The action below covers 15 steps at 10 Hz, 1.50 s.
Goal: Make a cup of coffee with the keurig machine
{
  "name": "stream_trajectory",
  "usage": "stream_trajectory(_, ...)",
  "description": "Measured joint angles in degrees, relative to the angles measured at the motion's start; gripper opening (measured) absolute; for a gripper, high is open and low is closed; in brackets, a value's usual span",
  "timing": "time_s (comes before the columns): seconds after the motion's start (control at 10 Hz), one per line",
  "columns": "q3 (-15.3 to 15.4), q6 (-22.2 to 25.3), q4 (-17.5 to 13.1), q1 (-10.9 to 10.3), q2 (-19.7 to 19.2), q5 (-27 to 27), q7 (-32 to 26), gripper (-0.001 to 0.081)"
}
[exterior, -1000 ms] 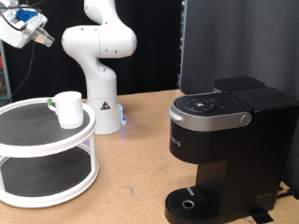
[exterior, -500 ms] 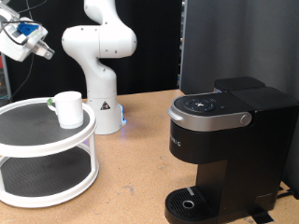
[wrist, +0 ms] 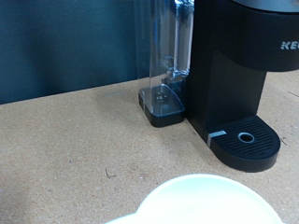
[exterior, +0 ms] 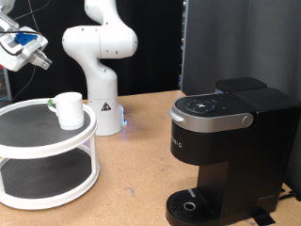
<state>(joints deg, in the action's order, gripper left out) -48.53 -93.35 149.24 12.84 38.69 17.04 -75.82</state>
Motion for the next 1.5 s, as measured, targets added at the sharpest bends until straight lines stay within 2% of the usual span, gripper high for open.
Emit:
stream_trajectory(0.8,-1.62,-8.32,3.04,-0.97,-3.44,0.61,-5.45,0.0001)
stream_trajectory(0.9,-2.16,-9.07,3.38,-1.13,-3.76,1.21,-6.21,0.0115)
stream_trajectory(1.0,-2.81,-9.87,3.81,-1.32,-3.96,2.33,-7.29,0.0115)
stream_trajectory(1.1,-3.66,-10.75,4.28,-1.57,-4.08,3.41,-8.5,0.0293)
stream_trajectory(1.2,-4.41,-11.43,4.74,-1.75,-4.12,4.25,-9.46,0.0293)
stream_trajectory(1.3,-4.96,-12.62,5.28,-1.95,-4.15,4.97,-10.12,0.0475)
stream_trajectory(1.4,-5.13,-14.56,6.09,-2.21,-4.21,5.61,-10.6,0.0613)
stream_trajectory(1.5,-5.13,-17.25,7.18,-2.64,-4.35,6.09,-11.01,0.0613)
